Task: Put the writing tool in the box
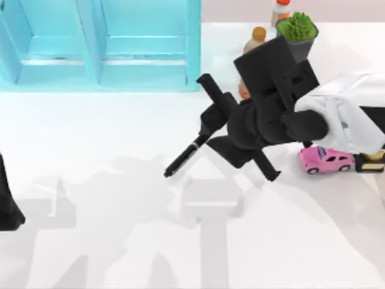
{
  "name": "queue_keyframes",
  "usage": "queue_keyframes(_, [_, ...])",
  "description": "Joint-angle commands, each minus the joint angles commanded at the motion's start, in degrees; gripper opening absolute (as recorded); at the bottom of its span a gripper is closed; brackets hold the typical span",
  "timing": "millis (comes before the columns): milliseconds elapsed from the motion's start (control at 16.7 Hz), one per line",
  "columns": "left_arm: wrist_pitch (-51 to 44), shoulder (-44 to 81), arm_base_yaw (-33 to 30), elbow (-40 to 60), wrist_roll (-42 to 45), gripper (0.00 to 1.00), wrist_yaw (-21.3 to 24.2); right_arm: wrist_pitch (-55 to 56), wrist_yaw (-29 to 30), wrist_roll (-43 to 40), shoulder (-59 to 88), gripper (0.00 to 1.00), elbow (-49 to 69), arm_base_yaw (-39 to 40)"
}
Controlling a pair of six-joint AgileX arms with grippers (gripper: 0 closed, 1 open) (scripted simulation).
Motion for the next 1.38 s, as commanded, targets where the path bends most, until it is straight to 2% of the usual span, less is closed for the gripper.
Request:
queue_keyframes(180, [0.0, 0.0, 0.0, 0.0, 0.0, 1.0, 0.0, 0.01, -1.01, -0.56, -1.34, 0.0, -0.06, -1.84])
queue_keyframes(420, [0.0, 0.0, 0.0, 0.0, 0.0, 1.0, 0.0, 0.2, -5.88, -4.14, -8.63, 0.0, -1.05, -12.42])
queue_keyframes(960, [0.0, 0.0, 0.0, 0.0, 0.0, 1.0, 0.0, -4.56, -19.87, -19.94, -25.4, 0.0, -7.25, -56.95])
queue_keyframes(1200, [0.0, 0.0, 0.0, 0.0, 0.0, 1.0, 0.0, -9.91, -22.67, -27.87, -25.22, 0.0, -11.5, -75.78])
queue_keyframes(1380, [0.0, 0.0, 0.0, 0.0, 0.0, 1.0, 0.0, -13.93, -23.47, -32.49, -23.04, 0.0, -14.26, -85.82])
